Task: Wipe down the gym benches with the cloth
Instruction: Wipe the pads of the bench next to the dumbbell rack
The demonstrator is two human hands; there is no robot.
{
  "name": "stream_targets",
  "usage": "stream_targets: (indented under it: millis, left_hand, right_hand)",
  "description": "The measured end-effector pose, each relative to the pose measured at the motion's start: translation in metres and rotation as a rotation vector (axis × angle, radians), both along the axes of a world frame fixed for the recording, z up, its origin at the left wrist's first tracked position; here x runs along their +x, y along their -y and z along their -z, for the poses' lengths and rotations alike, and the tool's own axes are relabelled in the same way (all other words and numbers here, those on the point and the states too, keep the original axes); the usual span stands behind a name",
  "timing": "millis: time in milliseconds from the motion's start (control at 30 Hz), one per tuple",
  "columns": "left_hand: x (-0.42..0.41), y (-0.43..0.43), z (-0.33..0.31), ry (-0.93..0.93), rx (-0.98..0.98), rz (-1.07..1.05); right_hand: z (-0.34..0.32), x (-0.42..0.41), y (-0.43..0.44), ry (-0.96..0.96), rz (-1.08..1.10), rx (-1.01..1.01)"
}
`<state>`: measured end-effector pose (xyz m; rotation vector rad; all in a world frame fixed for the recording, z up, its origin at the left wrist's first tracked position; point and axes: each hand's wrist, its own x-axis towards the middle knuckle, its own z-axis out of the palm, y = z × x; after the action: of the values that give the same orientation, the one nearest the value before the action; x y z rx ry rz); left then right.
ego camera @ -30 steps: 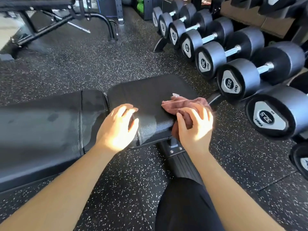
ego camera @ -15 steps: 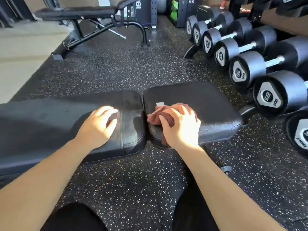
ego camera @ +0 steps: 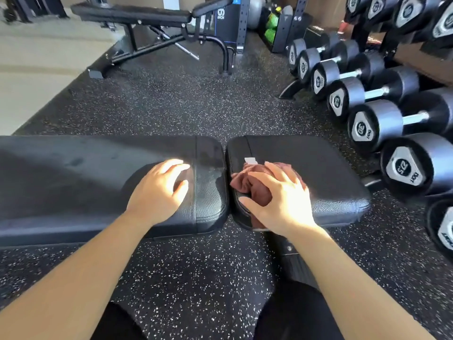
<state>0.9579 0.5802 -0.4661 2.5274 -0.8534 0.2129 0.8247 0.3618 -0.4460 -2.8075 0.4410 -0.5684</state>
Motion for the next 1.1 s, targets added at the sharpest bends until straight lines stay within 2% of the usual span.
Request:
stream_targets:
  millis: [100, 167, 300, 433, 500, 567, 633, 700, 833, 1100]
  left_hand:
    - [0.0, 0.001, -0.001, -0.002, -0.019, 0.004]
    - [-0.001, 0.0, -0.001, -0.003, -0.02, 0.003]
    - [-0.001, -0.001, -0.003, -0.03, 0.004, 0.026]
    - [0.01, -0.013, -0.009, -0.047, 0.052, 0.062]
    - [0.017, -0.028, -0.011, -0.024, 0.058, 0.009]
    - [0.026, -0.046, -0.01, -0.011, 0.06, -0.045]
    - [0.032, -0.06, -0.007, -0.03, 0.067, -0.088]
    - [0.033, -0.064, -0.003, -0.048, 0.054, -0.115]
    - [0.031, -0.063, 0.002, -0.007, 0.063, -0.101]
    - [0.03, -0.065, 0.001, -0.051, 0.068, -0.084]
  right_hand:
    - [-0.011, 0.012, 0.002, -0.057, 0.018, -0.019]
    - [-0.01, 0.013, 0.003, -0.027, -0.013, 0.015]
    - [-0.011, 0.01, -0.022, 0.023, -0.137, 0.518]
    - [-0.019, 0.023, -0.052, 0.176, -0.073, 0.647]
    - [-0.024, 0.037, -0.072, 0.145, -0.122, 0.608]
    - [-0.019, 0.059, -0.088, -0.01, -0.144, 0.426]
    - [-0.019, 0.079, -0.09, -0.155, -0.009, 0.282]
    - [-0.019, 0.09, -0.086, -0.216, 0.006, 0.245]
    - [-0.016, 0.094, -0.09, -0.176, -0.03, 0.252]
    - [-0.003, 0.07, -0.104, -0.033, 0.066, 0.252]
